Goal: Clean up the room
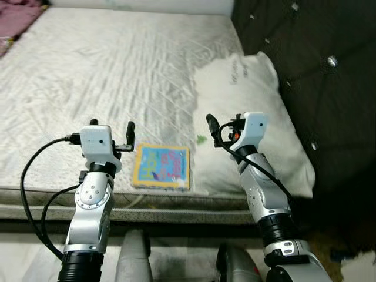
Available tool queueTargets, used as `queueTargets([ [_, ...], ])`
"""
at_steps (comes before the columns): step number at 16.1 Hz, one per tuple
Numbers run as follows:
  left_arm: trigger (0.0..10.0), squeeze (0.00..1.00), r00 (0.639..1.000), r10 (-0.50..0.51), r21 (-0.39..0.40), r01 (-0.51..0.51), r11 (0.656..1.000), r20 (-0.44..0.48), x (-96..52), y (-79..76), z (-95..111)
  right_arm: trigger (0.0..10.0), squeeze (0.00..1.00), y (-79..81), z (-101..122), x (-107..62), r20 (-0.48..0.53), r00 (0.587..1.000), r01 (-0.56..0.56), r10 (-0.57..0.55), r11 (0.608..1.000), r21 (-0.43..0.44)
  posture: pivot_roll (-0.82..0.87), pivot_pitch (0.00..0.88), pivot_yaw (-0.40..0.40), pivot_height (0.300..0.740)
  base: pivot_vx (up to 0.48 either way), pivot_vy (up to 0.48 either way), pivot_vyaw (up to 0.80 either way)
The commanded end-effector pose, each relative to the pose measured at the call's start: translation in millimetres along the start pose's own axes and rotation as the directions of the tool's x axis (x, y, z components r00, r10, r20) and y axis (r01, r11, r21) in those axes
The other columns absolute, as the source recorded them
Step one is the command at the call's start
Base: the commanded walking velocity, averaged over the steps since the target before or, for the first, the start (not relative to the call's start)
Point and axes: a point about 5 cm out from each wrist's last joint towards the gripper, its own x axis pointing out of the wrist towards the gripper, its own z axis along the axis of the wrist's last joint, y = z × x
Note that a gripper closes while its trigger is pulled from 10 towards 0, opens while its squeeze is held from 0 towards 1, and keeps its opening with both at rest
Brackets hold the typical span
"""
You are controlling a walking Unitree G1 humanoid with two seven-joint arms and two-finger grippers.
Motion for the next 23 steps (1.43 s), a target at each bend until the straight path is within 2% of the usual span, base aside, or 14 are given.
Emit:
queueTargets([
  [1, 10.0, 0.00, 0.999, -0.006, 0.002, 0.006, 1.000, -0.051, -5.4, -2.3, -9.4, 10.0, 0.00, -2.5, -1.9, -5.7, -0.005, 1.000, 0.018, -0.018, 1.000, -0.007, 0.12, 0.000, -0.028, 0.692, 0.000, 0.000, 0.00],
  [5, 10.0, 0.00, 0.999, -0.010, 0.011, 0.010, 1.000, -0.047, -6.0, -6.5, -9.7, 10.0, 0.00, -8.0, -6.3, -9.5, -0.019, 0.997, 0.072, -0.072, 0.997, -0.019, 0.13, 0.000, -0.037, 0.739, 0.000, 0.000, 0.00],
  [9, 10.0, 0.00, 0.999, 0.013, 0.020, -0.012, 1.000, -0.051, -7.0, -8.9, -7.9, 10.0, 0.00, -5.2, -9.6, -13.2, -0.035, 0.996, 0.076, -0.078, 0.996, -0.043, 0.12, 0.000, -0.057, 0.740, 0.000, 0.000, 0.00],
  [11, 10.0, 0.00, 0.998, -0.004, -0.003, 0.004, 1.000, -0.056, -7.2, -9.7, -9.6, 10.0, 0.00, -6.3, -10.6, -15.3, -0.041, 0.996, 0.080, -0.082, 0.995, -0.055, 0.12, 0.000, -0.044, 0.740, 0.000, 0.000, 0.00],
  [14, 10.0, 0.00, 0.997, -0.041, 0.027, 0.043, 0.999, -0.060, -5.5, -13.5, -10.6, 10.0, 0.00, -13.0, -12.1, -17.3, -0.042, 0.993, 0.112, -0.115, 0.991, -0.068, 0.12, 0.000, -0.016, 0.740, 0.000, 0.000, 0.00],
  [17, 10.0, 0.00, 0.995, -0.074, 0.017, 0.076, 0.997, -0.072, -3.9, -15.9, -11.7, 10.0, 0.00, -15.2, -14.2, -17.8, -0.058, 0.988, 0.141, -0.146, 0.987, -0.082, 0.11, 0.000, -0.002, 0.740, 0.000, 0.000, 0.00],
  [19, 10.0, 0.00, 0.994, -0.082, -0.007, 0.082, 0.997, -0.073, -1.6, -18.3, -12.8, 10.0, 0.00, -14.0, -10.4, -17.8, -0.029, 0.992, 0.117, -0.120, 0.988, -0.097, 0.10, 0.000, -0.015, 0.740, 0.000, 0.000, 0.00],
  [20, 10.0, 0.00, 0.994, -0.088, -0.009, 0.087, 0.996, -0.069, -0.9, -20.1, -12.5, 10.0, 0.00, -15.9, -11.8, -17.7, -0.047, 0.990, 0.126, -0.134, 0.982, -0.143, 0.10, 0.000, -0.025, 0.740, 0.000, 0.000, 0.00],
  [23, 10.0, 0.00, 0.994, -0.087, -0.026, 0.085, 0.996, -0.069, -1.2, -24.0, -13.8, 10.0, 0.00, -18.3, -13.2, -15.4, -0.066, 0.987, 0.133, -0.143, 0.981, -0.142, 0.11, 0.000, -0.046, 0.740, 0.000, 0.000, 0.00],
])
